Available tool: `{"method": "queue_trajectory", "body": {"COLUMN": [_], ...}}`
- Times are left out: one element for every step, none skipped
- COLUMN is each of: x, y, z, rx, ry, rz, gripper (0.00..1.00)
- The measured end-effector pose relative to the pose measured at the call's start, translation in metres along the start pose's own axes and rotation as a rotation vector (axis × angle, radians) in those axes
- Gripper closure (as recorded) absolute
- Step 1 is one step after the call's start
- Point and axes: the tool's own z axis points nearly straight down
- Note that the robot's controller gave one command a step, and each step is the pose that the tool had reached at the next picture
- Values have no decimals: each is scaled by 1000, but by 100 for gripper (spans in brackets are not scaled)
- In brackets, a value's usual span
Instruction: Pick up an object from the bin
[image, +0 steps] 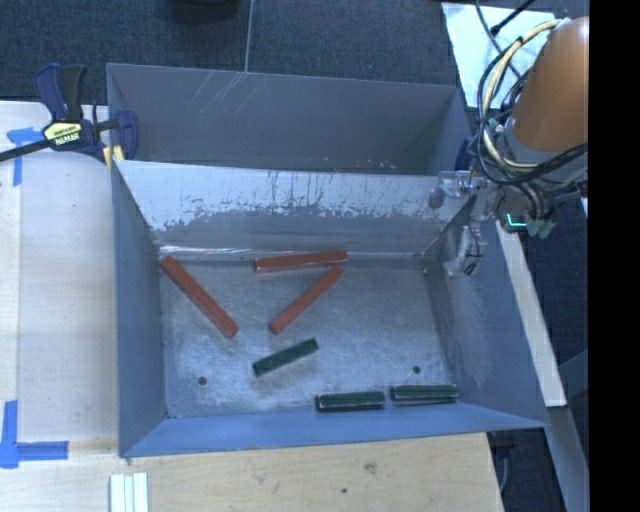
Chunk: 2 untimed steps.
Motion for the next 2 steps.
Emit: {"method": "queue_trajectory", "body": {"x": [47, -3], "y": [60, 155], "z": [104, 128], "rx": [-2, -4], "ry": [2, -8], "rz": [-131, 194], "gripper": [0, 0]}}
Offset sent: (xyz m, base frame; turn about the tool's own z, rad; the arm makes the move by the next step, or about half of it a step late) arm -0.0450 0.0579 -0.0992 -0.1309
